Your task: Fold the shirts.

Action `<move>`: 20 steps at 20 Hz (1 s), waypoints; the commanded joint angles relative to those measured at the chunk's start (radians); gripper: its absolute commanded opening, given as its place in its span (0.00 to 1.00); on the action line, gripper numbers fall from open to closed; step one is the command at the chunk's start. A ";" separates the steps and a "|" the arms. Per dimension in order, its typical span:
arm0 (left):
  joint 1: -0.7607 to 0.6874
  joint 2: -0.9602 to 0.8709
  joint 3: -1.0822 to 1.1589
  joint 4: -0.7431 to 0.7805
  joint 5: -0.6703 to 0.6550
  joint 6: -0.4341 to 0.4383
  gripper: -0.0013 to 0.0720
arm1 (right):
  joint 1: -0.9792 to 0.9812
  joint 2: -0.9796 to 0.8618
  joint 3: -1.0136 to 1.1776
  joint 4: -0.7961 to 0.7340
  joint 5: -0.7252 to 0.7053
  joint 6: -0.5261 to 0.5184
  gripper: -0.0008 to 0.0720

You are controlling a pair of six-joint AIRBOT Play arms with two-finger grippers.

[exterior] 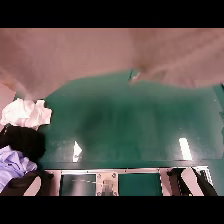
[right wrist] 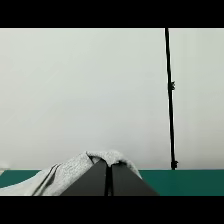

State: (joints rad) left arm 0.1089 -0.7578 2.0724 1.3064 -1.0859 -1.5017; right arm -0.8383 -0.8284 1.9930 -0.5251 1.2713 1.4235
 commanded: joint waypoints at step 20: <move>-0.002 -0.974 -0.687 -0.802 0.432 0.571 0.05 | 0.449 -0.863 -0.774 0.080 -0.513 -0.262 0.03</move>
State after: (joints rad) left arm 0.1074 -1.6333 1.3804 0.6296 -0.6998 -1.0149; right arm -0.3988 -1.5387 1.1316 -0.4725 0.7509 1.1790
